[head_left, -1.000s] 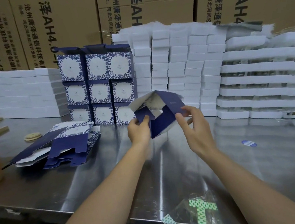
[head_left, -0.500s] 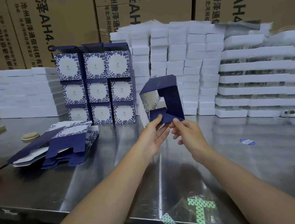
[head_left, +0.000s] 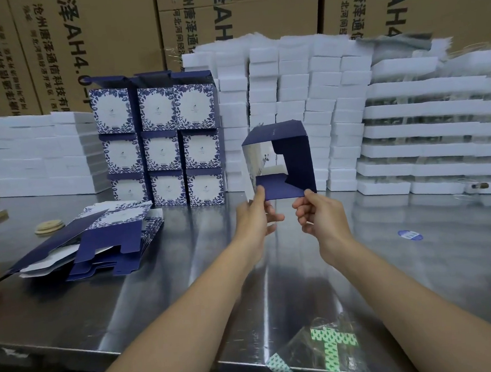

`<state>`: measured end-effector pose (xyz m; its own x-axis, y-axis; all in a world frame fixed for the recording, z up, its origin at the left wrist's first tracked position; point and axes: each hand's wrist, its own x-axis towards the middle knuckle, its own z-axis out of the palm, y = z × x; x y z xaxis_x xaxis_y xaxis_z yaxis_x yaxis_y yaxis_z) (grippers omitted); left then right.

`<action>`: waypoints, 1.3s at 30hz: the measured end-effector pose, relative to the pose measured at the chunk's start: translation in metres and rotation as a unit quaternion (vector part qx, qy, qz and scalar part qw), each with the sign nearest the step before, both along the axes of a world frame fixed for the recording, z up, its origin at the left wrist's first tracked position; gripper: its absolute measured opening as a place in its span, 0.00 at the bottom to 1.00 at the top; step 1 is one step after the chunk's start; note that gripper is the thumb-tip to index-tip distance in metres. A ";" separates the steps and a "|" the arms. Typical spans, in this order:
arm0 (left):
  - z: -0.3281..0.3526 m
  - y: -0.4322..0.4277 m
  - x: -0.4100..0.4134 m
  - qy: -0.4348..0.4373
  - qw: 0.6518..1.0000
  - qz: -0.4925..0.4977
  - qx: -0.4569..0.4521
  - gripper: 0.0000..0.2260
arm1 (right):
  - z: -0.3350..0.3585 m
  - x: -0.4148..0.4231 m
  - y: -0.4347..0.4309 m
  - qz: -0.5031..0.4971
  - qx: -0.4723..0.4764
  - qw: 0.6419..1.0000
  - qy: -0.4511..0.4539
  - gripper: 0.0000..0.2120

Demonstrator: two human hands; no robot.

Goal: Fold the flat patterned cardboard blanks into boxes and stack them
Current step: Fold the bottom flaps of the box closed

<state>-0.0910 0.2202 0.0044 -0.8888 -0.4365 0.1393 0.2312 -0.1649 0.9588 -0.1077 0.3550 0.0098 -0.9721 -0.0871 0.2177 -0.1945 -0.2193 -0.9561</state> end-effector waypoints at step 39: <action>-0.003 0.009 0.005 0.000 0.983 -0.096 -0.157 0.28 | -0.001 -0.002 -0.001 0.048 0.007 0.998 -0.029 0.14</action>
